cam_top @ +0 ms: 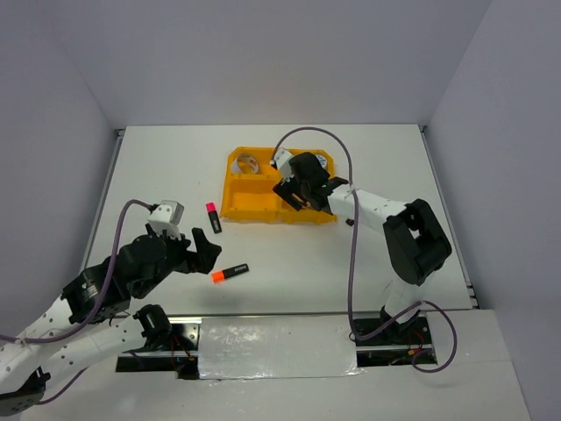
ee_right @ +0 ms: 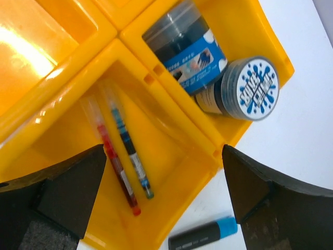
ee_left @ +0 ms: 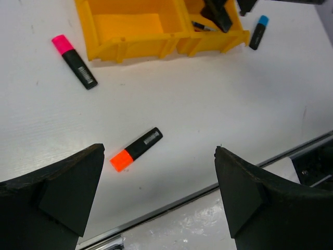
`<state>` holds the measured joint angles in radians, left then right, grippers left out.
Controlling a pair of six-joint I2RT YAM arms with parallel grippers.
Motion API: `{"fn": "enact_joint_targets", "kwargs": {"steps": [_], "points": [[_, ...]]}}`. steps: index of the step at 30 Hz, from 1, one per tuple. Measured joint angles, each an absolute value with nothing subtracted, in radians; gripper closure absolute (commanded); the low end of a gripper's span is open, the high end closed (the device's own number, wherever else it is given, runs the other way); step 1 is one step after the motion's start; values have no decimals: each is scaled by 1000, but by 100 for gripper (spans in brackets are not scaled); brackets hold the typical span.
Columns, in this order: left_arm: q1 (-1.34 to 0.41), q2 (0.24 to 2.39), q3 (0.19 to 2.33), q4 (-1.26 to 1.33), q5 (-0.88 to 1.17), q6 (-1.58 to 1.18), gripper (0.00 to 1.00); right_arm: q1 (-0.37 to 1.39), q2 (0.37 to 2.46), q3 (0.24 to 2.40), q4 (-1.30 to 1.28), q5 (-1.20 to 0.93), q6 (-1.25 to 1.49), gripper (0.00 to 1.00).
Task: Sort the stationery into containers
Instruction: Place the pen in the storage box, then pick up the pen from the center of the board.
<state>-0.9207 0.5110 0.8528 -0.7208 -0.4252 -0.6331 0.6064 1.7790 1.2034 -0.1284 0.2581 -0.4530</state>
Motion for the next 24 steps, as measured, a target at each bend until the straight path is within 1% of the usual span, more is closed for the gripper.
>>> {"fn": "enact_joint_targets", "kwargs": {"steps": [4,8,10,12,14,16,17,21,24], "points": [[-920,576,853,-741,-495,-700,1,606,1690,1178,-170,255,-428,0],[-902,695,853,-725,-567,-786,1,606,1539,1177,-188,255,-365,0],[-820,797,859,-703,-553,-792,1,606,1441,1166,-183,253,-292,0],[-672,922,871,-649,-492,-786,4,606,1320,1138,-174,239,-208,0],[-535,1059,881,-594,-423,-778,4,606,1190,1090,-165,205,-108,0],[-439,1179,901,-571,-368,-762,5,607,1078,1034,-159,165,-11,0],[-407,1229,912,-562,-351,-758,6,610,1037,1006,-157,145,26,0],[-341,1407,990,-540,-295,-731,16,622,880,849,-150,45,162,0],[-308,1498,1040,-510,-263,-715,19,626,807,766,-159,-13,224,0]]}}
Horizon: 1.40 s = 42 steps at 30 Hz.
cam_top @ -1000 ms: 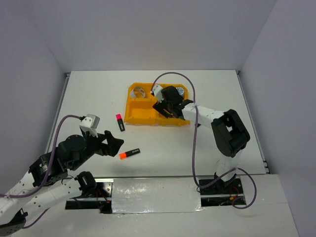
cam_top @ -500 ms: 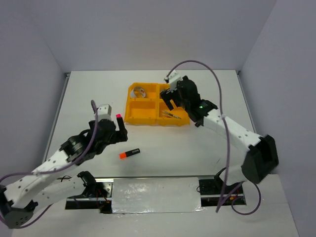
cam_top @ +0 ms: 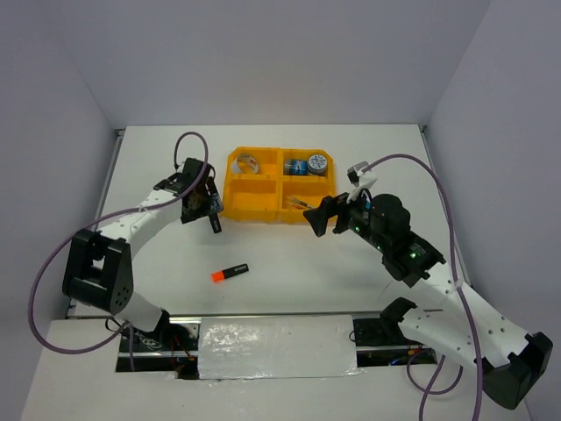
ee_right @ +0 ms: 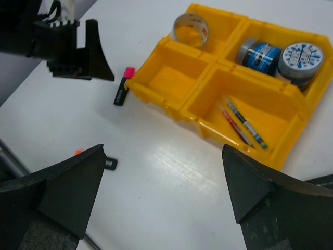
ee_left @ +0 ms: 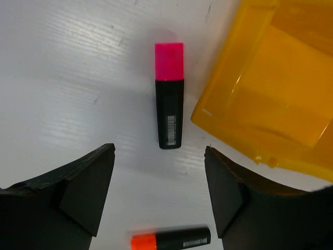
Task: Sort the stationery into containers
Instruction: Pick up the pen from the center of the board.
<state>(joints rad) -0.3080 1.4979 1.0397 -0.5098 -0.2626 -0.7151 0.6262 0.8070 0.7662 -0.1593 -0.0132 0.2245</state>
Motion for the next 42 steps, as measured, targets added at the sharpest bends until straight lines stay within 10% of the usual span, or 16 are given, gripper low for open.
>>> {"fn": "enact_joint_targets", "kwargs": {"steps": [19,31,42], "points": [[-250,1829,1213,-488,-299,-760,29,631,682,727,-205,-104,273,0],[-250,1832,1154,-416,-345,-794,100,631,643,727,-238,-114,267,0],[-363,1384,1090,-469,-432,-729,100,628,799,727,-315,142,406,0]]}}
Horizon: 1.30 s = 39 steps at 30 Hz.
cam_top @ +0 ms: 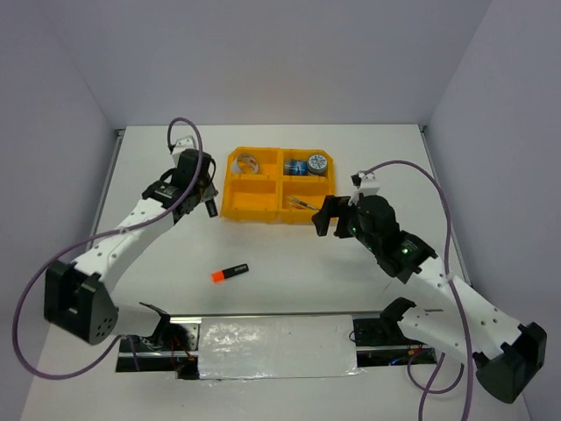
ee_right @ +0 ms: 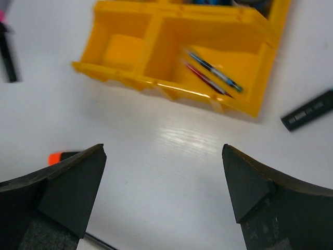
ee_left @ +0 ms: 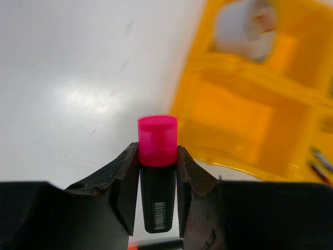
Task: Sort the stationery into containers
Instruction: Pick up the pen from the center of the board, then place the pen in the storage box.
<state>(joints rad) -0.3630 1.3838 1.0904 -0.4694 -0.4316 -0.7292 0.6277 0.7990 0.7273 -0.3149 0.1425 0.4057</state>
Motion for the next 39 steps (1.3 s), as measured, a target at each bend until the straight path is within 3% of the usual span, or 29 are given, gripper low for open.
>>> {"fn": "enact_joint_targets", "kwargs": {"steps": [3,6,8,14,21,28,31,37,39], "points": [[-418,1285,1147,-404,-406,-667,98,611,881,727,-342,216,466,0],[-423,1225,1156,-302,-357,-612,83,563,925,728,-345,247,512,0],[-423,1222,1155,-225,-321,-586,83,499,957,731,-343,255,536,0],[-424,1372,1154,-50,-243,-550,89,285,1170,807,-336,269,580,0],[-430,1534,1137,38,-225,-549,75,209,1393,839,-310,246,609,0],[-454,1564,1126,108,-238,-550,53,193,1508,907,-299,247,611,0],[-474,1578,1105,138,-242,-552,49,173,1507,907,-298,263,618,0],[-492,1664,1105,144,-250,-553,20,152,1531,908,-287,285,624,0],[-495,1670,1105,133,-258,-553,17,149,1568,912,-279,284,624,0]]}}
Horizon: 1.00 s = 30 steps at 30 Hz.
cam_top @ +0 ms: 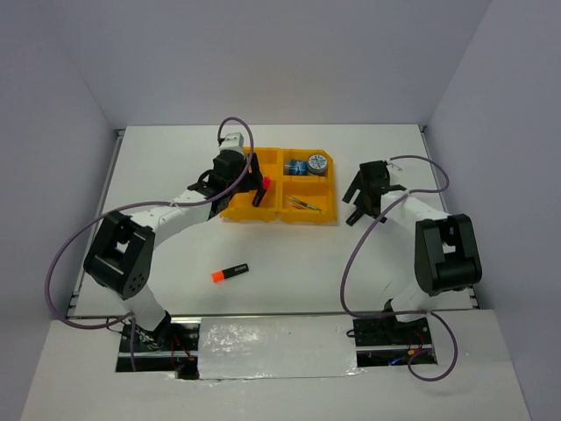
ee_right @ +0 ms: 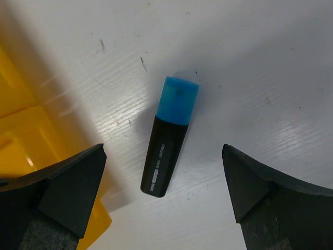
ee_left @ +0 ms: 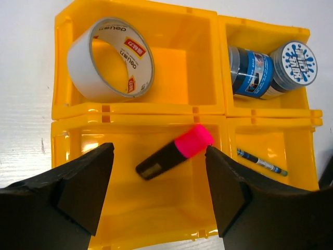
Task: Sort the stationery into containers
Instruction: Place the pen in the storage box, then pick up the pen from the center of the board.
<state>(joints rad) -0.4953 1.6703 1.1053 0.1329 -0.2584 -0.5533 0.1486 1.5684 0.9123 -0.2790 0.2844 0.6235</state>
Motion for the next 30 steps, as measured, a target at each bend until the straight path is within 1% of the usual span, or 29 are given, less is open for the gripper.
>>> {"fn": "enact_joint_targets", "kwargs": {"steps": [3,6,7,8,9,11,12,13,18,23,25,27,28,29,30], "points": [[-497,1668,1105,128,-276,-554,16,146,1639,928,-276,277,622,3],[-501,1638,1105,85,-300,-556,13,145,1696,949,-278,269,619,9],[-505,1614,1103,67,-310,-556,13,145,1703,957,-281,269,617,16],[-508,1584,1099,55,-319,-557,12,144,1703,960,-278,266,617,21],[-514,1546,1093,38,-330,-557,12,143,1703,962,-276,264,619,32],[-524,1465,1090,-4,-355,-562,11,141,1703,962,-276,258,622,45],[-529,1420,1090,-28,-369,-573,10,140,1703,962,-276,253,623,55],[-532,1376,1090,-52,-378,-582,10,138,1703,962,-276,247,622,59],[-538,1172,1050,-149,-401,-625,8,123,1707,962,-275,209,631,61],[-538,1019,902,-234,-405,-656,8,117,1719,974,-281,184,621,60],[-538,982,844,-263,-393,-664,8,113,1733,995,-287,176,609,64],[-538,939,790,-288,-379,-665,8,113,1746,1013,-295,170,596,64],[-538,915,765,-300,-370,-665,8,113,1751,1021,-303,167,586,62],[-538,902,754,-312,-366,-665,8,113,1754,1026,-307,165,578,53],[-538,878,736,-323,-361,-666,8,113,1757,1030,-313,162,567,51]]}}
